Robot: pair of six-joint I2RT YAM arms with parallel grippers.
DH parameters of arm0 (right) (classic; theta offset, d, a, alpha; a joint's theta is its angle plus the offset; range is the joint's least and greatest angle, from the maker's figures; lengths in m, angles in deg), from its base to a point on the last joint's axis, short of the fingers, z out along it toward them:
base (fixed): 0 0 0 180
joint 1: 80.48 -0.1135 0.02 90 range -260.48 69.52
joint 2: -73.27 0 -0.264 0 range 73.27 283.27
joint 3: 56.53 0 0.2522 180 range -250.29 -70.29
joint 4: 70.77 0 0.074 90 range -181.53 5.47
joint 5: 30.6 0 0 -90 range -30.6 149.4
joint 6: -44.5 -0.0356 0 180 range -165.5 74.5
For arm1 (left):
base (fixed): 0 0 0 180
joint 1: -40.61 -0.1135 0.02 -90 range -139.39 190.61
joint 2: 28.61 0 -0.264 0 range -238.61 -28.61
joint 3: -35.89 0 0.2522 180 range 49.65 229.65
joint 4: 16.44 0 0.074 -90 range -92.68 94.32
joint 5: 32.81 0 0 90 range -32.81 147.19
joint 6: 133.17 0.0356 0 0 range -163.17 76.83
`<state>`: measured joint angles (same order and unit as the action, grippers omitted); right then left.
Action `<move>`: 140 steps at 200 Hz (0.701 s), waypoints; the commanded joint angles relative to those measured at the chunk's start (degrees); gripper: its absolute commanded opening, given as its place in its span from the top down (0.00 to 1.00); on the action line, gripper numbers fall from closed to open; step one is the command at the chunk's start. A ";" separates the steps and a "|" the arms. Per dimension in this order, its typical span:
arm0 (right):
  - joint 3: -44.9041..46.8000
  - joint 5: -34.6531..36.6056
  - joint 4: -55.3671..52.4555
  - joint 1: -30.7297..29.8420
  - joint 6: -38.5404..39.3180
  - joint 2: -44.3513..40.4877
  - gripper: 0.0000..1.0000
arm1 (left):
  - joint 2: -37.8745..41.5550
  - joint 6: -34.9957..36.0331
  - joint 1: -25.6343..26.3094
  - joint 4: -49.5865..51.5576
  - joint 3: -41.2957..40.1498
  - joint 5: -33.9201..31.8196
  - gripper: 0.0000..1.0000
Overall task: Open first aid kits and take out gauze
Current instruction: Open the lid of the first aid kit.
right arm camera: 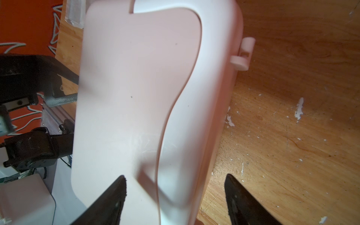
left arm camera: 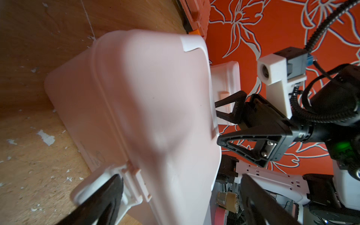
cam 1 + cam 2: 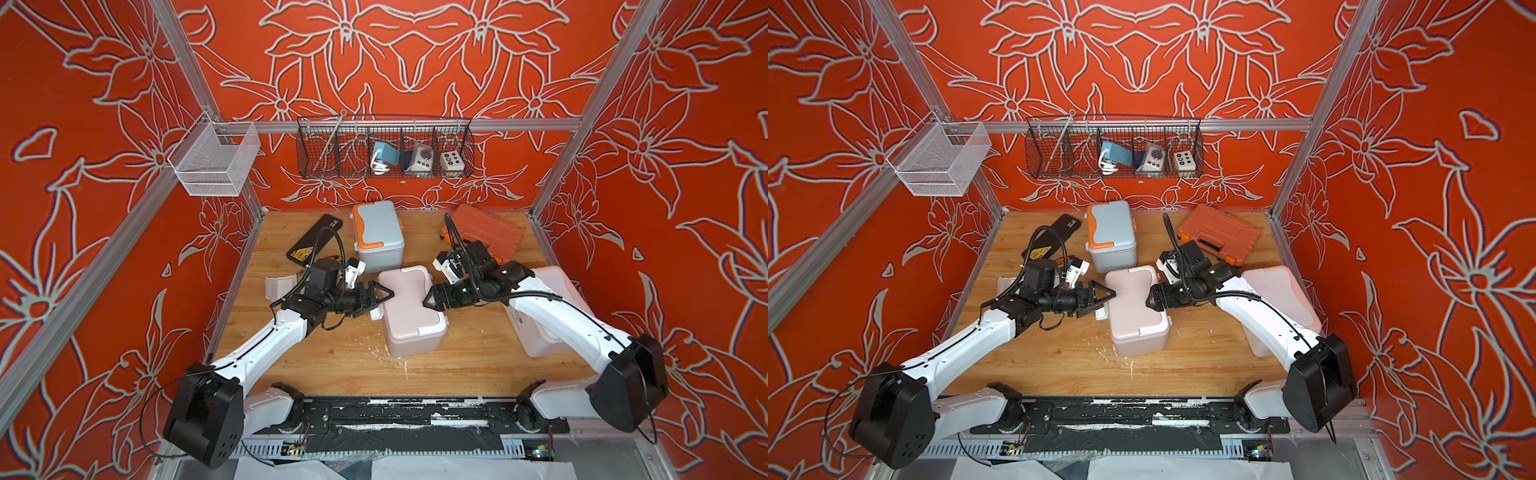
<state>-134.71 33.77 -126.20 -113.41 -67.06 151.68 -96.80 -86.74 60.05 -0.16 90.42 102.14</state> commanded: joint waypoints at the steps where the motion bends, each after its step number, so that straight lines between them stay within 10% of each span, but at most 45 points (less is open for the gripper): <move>1: -0.13 -0.88 -0.17 -0.12 0.58 0.51 0.20 | 0.55 -1.69 -0.15 -3.02 -0.61 2.96 0.09; 140: 0.00 -2.14 0.39 -0.27 -0.04 1.13 0.22 | -0.18 -4.09 0.60 -5.78 -2.59 3.40 0.09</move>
<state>-134.71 32.64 -126.07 -113.43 -67.08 152.10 -96.69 -89.78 60.16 -3.70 88.52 103.95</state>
